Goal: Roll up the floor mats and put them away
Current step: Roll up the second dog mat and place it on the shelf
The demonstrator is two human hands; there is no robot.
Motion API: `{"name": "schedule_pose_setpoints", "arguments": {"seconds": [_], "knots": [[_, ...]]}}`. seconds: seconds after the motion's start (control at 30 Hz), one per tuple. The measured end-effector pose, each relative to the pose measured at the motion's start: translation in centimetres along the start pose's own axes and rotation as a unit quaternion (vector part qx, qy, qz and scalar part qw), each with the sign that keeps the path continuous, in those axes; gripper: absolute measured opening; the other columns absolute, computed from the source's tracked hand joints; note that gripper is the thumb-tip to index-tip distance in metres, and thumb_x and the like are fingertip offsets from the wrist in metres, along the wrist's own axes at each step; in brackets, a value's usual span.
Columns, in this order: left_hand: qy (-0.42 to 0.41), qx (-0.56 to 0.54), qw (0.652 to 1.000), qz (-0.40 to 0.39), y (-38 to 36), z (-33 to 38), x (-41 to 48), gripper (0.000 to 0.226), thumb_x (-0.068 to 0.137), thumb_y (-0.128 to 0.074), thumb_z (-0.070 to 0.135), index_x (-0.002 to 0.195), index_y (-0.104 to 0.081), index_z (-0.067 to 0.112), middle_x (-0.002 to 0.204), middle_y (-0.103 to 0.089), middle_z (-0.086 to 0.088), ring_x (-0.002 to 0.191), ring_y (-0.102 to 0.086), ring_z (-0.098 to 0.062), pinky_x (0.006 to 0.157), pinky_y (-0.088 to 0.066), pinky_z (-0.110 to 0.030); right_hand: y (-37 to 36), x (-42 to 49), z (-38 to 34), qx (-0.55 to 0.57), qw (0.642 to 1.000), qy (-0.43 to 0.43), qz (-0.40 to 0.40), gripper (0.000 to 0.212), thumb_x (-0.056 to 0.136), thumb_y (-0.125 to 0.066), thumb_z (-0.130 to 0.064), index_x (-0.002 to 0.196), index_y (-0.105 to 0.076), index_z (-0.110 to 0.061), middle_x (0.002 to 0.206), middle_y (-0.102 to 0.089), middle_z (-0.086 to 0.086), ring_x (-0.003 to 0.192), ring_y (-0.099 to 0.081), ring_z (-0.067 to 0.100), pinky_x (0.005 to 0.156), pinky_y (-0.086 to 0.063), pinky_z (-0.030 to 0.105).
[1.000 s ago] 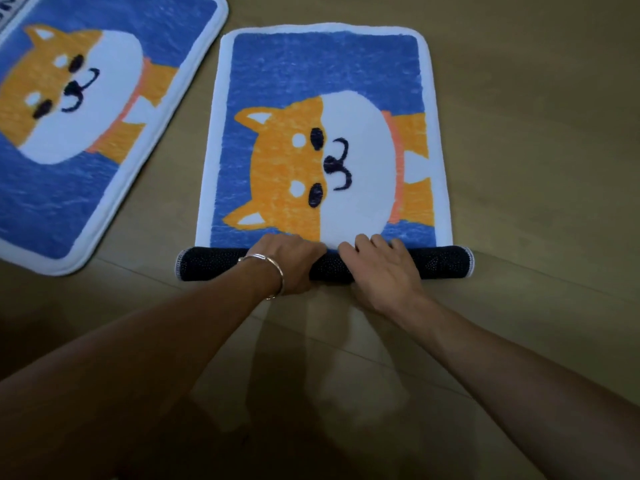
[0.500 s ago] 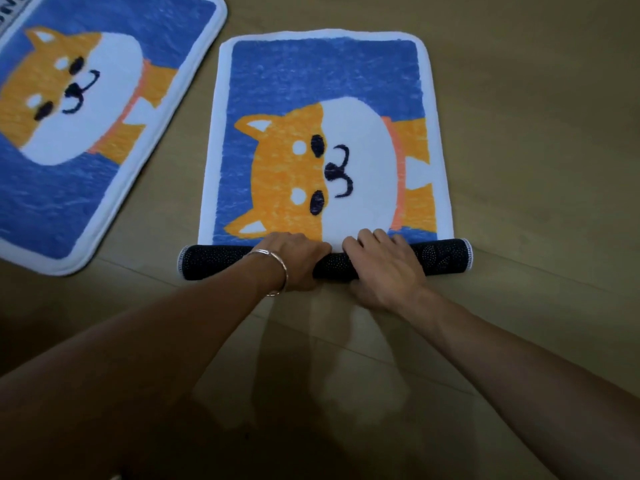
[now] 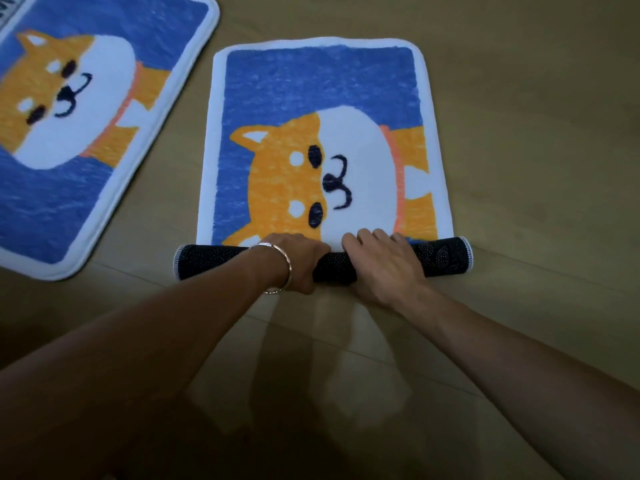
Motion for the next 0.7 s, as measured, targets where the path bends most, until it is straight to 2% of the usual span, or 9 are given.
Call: {"name": "schedule_pose_setpoints", "arguments": {"seconds": [0.07,0.17,0.27,0.33,0.43,0.5,0.57,0.63,0.7], "knots": [[-0.014,0.008,0.999,0.04,0.3,0.4,-0.6,0.04,0.08,-0.063,0.033,0.116,-0.046,0.025,0.103,-0.06,-0.001,0.092,-0.059,-0.024,0.064,-0.039,-0.03,-0.2,0.2,0.5,0.035,0.999,-0.015,-0.026,0.023,0.083,-0.057,-0.024,0.099,-0.04,-0.021,0.101,-0.053,0.003,0.096,-0.051,0.025,0.075,-0.032,0.037],[-0.023,0.076,0.988,0.131,0.0,0.7,-1.3,0.056,0.082,-0.062,0.038,0.129,-0.036,0.025,0.113,-0.051,-0.002,0.1,-0.054,-0.025,0.067,-0.035,-0.033,-0.5,1.1,0.7,0.088,0.991,-0.014,-0.1,0.023,0.079,-0.06,-0.03,0.094,-0.044,-0.024,0.09,-0.058,0.0,0.083,-0.057,0.023,0.066,-0.036,0.032],[0.023,0.047,0.992,0.119,0.2,0.2,-1.2,0.041,0.083,-0.062,0.037,0.116,-0.043,0.021,0.106,-0.058,-0.003,0.094,-0.058,-0.027,0.066,-0.036,-0.033,-0.8,1.4,0.8,0.096,0.981,-0.016,-0.168,0.028,0.076,-0.064,-0.031,0.099,-0.051,-0.021,0.089,-0.06,0.0,0.078,-0.057,0.02,0.06,-0.039,0.03],[0.029,0.031,0.996,0.077,0.2,0.2,-0.6,0.033,0.082,-0.062,0.034,0.11,-0.049,0.022,0.1,-0.062,-0.003,0.09,-0.06,-0.027,0.066,-0.038,-0.032,-0.3,1.2,0.6,0.075,0.988,-0.008,-0.137,0.03,0.078,-0.063,-0.029,0.101,-0.045,-0.02,0.092,-0.058,0.0,0.08,-0.053,0.02,0.063,-0.036,0.032],[0.015,0.004,1.0,0.002,-0.3,0.3,0.0,0.034,0.078,-0.066,0.036,0.108,-0.053,0.026,0.098,-0.063,0.001,0.085,-0.058,-0.021,0.065,-0.041,-0.03,0.4,0.0,-0.1,0.012,0.998,0.038,-0.039,0.032,0.082,-0.058,-0.02,0.108,-0.039,-0.019,0.1,-0.048,0.0,0.093,-0.047,0.022,0.072,-0.028,0.032],[0.008,-0.015,1.0,0.005,-0.2,0.4,-0.1,0.038,0.077,-0.067,0.037,0.11,-0.051,0.027,0.097,-0.062,0.002,0.084,-0.056,-0.02,0.065,-0.041,-0.03,0.4,-0.4,-0.1,-0.012,0.999,0.048,-0.019,0.031,0.084,-0.054,-0.017,0.11,-0.039,-0.018,0.103,-0.046,0.001,0.097,-0.047,0.023,0.072,-0.027,0.032],[-0.011,-0.004,0.997,0.072,0.3,1.0,-0.7,0.049,0.077,-0.066,0.038,0.12,-0.044,0.027,0.104,-0.058,0.001,0.093,-0.057,-0.022,0.067,-0.042,-0.031,0.1,-0.1,0.6,0.013,0.998,0.025,-0.052,0.033,0.083,-0.057,-0.023,0.111,-0.04,-0.02,0.102,-0.049,0.0,0.095,-0.05,0.023,0.072,-0.031,0.033],[-0.031,0.042,0.989,0.138,0.3,1.5,-1.4,0.067,0.078,-0.066,0.045,0.133,-0.034,0.026,0.115,-0.05,0.0,0.103,-0.052,-0.023,0.073,-0.042,-0.033,-0.5,0.6,1.2,0.059,0.991,0.014,-0.123,0.038,0.079,-0.062,-0.032,0.11,-0.041,-0.025,0.098,-0.054,-0.002,0.089,-0.055,0.022,0.068,-0.036,0.033],[-0.015,0.051,0.988,0.145,0.2,1.3,-1.5,0.071,0.077,-0.066,0.05,0.133,-0.031,0.025,0.117,-0.05,-0.002,0.104,-0.053,-0.024,0.072,-0.042,-0.035,-0.9,1.1,1.5,0.096,0.977,0.015,-0.189,0.041,0.074,-0.066,-0.035,0.106,-0.042,-0.026,0.092,-0.056,-0.004,0.082,-0.056,0.02,0.061,-0.038,0.031]]}}
Point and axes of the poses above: each hand's wrist, its own x-axis towards the middle knuckle, its own y-axis out of the back of the hand, z = x × y, the point moved 8 cm from there along x, towards the middle knuckle
